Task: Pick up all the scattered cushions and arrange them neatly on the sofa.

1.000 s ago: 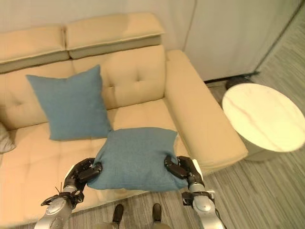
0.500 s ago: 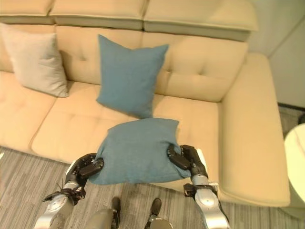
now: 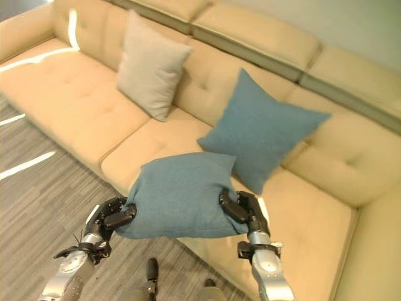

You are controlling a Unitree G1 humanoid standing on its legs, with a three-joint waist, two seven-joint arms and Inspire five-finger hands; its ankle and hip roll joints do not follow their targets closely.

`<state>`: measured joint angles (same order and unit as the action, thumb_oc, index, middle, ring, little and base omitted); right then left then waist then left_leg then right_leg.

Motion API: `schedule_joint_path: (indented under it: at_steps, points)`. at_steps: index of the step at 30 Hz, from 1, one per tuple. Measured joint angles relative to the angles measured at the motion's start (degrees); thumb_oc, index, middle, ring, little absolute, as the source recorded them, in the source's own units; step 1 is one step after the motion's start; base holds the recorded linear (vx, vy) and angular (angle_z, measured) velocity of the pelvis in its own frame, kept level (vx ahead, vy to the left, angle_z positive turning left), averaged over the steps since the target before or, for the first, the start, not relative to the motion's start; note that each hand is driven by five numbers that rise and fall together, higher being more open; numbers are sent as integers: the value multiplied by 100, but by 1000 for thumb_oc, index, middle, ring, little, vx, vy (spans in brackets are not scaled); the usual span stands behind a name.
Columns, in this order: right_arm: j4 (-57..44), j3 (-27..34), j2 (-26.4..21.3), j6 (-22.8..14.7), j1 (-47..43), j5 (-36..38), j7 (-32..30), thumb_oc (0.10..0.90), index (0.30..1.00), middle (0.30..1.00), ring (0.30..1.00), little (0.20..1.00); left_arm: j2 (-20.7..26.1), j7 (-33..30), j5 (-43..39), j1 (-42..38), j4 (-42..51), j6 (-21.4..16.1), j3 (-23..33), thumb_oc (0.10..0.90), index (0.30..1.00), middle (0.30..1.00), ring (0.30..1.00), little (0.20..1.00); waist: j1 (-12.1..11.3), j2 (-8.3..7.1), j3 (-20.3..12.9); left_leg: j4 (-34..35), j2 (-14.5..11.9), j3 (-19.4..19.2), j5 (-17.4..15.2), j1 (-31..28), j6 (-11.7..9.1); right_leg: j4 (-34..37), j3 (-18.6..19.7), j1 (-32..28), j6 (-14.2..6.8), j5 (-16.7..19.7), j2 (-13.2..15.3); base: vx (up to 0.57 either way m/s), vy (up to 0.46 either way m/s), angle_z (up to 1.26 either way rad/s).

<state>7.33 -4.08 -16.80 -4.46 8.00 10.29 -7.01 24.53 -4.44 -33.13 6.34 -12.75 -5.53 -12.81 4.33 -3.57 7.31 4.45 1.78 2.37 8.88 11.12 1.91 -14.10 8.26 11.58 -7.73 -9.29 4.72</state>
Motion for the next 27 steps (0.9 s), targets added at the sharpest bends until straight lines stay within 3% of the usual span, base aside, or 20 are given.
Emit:
schedule_joint_path:
  at_steps: [1,3,5,6,9,11,12,13,14,15,16,18,19,20,21,22,23,25,26,27]
  points:
    - [12,-5,32,1,-15,6,5,400,300,300,300,300,13,0,2,42,-1,6,-2,400,300,300,300,300,10,6,-4,64,32,143,36,5,-17,3,-72,104,333,109,-187,66,-98,109]
    - [44,-43,-45,1,-53,9,54,400,300,300,300,300,-25,0,4,207,33,2,-8,400,300,300,300,300,-73,76,-21,61,24,278,22,-38,-49,313,-342,-101,356,170,-190,56,-107,71]
    - [53,-111,-111,1,-36,16,54,400,300,300,300,300,-101,1,5,329,36,19,-9,400,300,300,300,300,-175,203,-27,61,92,721,135,-27,-319,840,-688,-592,452,353,-239,9,-56,101]
    - [58,-104,-199,1,26,27,48,400,300,300,300,300,-222,1,2,357,38,16,-11,400,300,300,300,300,-168,239,-35,61,124,994,147,-16,-337,1133,-1013,-855,479,421,-239,-18,-29,130]
    - [75,-116,-317,-3,-59,23,60,400,300,300,300,300,-282,0,-2,531,34,27,-53,400,300,300,300,300,-423,266,-14,47,95,966,86,144,-355,1343,-1442,-1079,549,420,-295,-81,-33,98]
    - [82,-61,-355,0,-38,24,56,400,300,300,300,300,-300,0,-2,529,39,43,-109,400,300,300,300,300,-198,314,-16,-82,-38,204,-144,277,-147,1437,-1886,-1248,568,379,-227,-76,-5,125]
    - [88,-37,-351,0,-20,21,50,400,300,300,300,300,-318,0,-3,518,40,47,-122,400,300,300,300,300,-200,311,-1,-140,-110,-401,-333,382,122,1409,-2122,-1312,546,331,-173,-35,-4,142]
    - [76,18,-360,6,69,27,39,400,300,300,300,300,-317,1,-1,451,37,77,-175,400,300,300,300,300,-69,246,2,-286,-246,-1355,-636,319,347,1410,-2460,-1421,561,279,-68,136,83,172]
    - [79,93,-455,11,77,26,39,400,300,300,300,300,-373,3,-2,449,90,76,-241,400,300,300,300,300,-6,279,10,-361,-298,-1968,-711,281,542,1138,-2532,-1455,542,119,-1,182,103,162]
    - [81,151,-526,11,81,24,41,400,300,300,300,300,-393,3,-4,455,102,81,-267,400,300,300,300,300,62,319,28,-403,-360,-2319,-474,221,965,885,-2628,-1472,519,18,66,176,99,130]
    - [82,189,-493,20,112,21,43,400,300,300,300,300,-390,14,-3,477,114,108,-296,400,300,300,300,300,139,314,25,-439,-375,-2601,-452,105,1031,745,-2803,-1578,456,-34,123,105,51,84]
    - [67,207,-455,14,22,20,45,400,300,300,300,300,-396,18,-7,522,220,128,-347,400,300,300,300,300,153,388,2,-72,-435,-2551,-260,-275,788,-147,-2762,-1257,228,-344,261,177,126,46]
    - [19,194,-444,7,-12,21,47,400,300,300,300,300,-310,21,-3,454,241,127,-334,400,300,300,300,300,199,368,5,-74,-416,-2452,-271,-274,761,178,-2658,-1233,207,-344,228,192,204,21]
    - [-4,94,-434,9,-114,22,45,400,300,300,300,300,-194,32,-1,340,244,125,-244,400,300,300,300,300,176,189,21,-146,-328,-2432,-297,-272,587,971,-2514,-1182,242,-47,262,96,140,42]
    - [10,60,-429,9,-181,22,45,400,300,300,300,300,-166,29,1,257,195,151,-161,400,300,300,300,300,227,103,20,-195,-292,-2352,-302,-269,486,1260,-2547,-1264,310,199,271,118,175,30]
    - [12,55,-387,9,-213,22,47,400,300,300,300,300,-127,30,14,236,211,176,-109,400,300,300,300,300,204,76,29,-265,-306,-2335,-320,-263,458,1313,-2536,-1347,223,327,246,67,99,19]
    - [16,26,-222,11,-282,23,43,400,300,300,300,300,-65,42,47,221,260,175,-11,400,300,300,300,300,108,-23,81,-738,-434,-2300,-477,-165,255,1107,-2538,-1370,208,399,226,99,167,18]
    - [24,43,-80,11,-270,20,47,400,300,300,300,300,24,44,139,199,270,178,9,400,300,300,300,300,95,-256,154,-1823,-493,-2107,-948,306,292,755,-2522,-1478,229,413,340,37,210,34]
    - [21,121,-86,10,-284,15,63,400,300,300,300,300,-29,56,165,220,257,183,-9,400,300,300,300,300,41,-220,165,-1398,-291,-2098,-934,187,320,423,-2506,-1454,225,409,365,21,166,33]
    - [-8,219,-190,10,-314,7,54,400,300,300,300,300,-117,119,180,194,245,189,-75,400,300,300,300,300,100,-23,246,-1319,-178,-2134,-958,174,510,-269,-2525,-1211,196,342,380,100,104,27]
